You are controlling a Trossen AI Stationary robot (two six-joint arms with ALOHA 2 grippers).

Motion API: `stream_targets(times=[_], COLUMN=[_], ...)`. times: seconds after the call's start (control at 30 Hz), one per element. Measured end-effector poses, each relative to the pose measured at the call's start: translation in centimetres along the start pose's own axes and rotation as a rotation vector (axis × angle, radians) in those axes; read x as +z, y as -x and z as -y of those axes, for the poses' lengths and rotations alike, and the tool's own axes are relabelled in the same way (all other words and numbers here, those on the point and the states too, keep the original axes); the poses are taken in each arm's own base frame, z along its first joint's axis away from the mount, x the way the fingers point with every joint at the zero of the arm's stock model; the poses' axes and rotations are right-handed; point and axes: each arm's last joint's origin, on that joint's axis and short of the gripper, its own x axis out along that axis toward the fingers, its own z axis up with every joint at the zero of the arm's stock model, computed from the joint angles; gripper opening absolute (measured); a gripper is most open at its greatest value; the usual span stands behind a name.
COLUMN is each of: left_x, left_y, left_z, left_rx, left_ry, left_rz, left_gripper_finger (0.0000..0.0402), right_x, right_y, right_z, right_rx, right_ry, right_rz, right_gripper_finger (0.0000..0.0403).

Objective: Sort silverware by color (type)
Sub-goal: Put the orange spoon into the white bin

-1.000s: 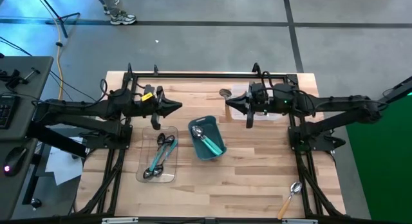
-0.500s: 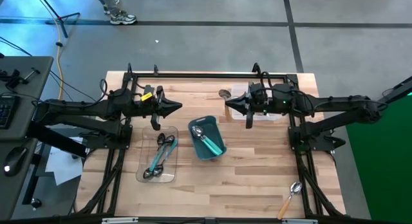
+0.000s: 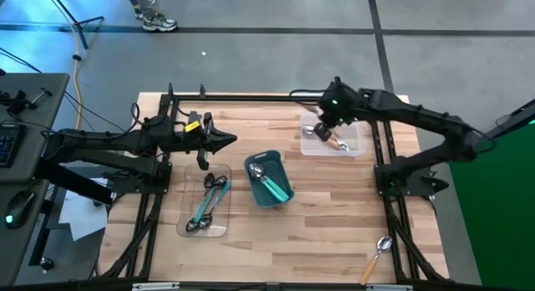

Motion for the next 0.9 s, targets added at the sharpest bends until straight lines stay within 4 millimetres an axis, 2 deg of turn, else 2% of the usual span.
stream_targets(times=[0.17,0.33,0.57,0.7,0.9], left_x=[0.0,0.0,0.0,0.0,0.0], left_y=[0.0,0.0,0.0,0.0,0.0], left_z=[0.0,0.0,0.0,0.0,-0.1], left_rx=[-0.001,-0.001,0.000,0.001,0.019], left_ry=[0.000,0.000,-0.021,-0.034,-0.035], left_rz=[0.001,0.001,-0.001,0.000,0.006], left_gripper_finger=[0.0000,0.0000,0.0000,0.0000,0.0000], right_x=[-1.6,-2.9,-4.0,-5.5,-6.9], right_y=[-4.9,-8.6,-11.6,-13.2,-14.1], right_z=[3.0,4.8,5.3,5.3,5.2], right_rx=[-0.091,-0.118,-0.114,-0.074,-0.067], right_ry=[0.011,-0.005,0.003,-0.007,-0.013], right_rz=[-0.273,-0.381,-0.417,-0.435,-0.445], right_gripper_finger=[0.0000,0.0000,0.0000,0.0000,0.0000])
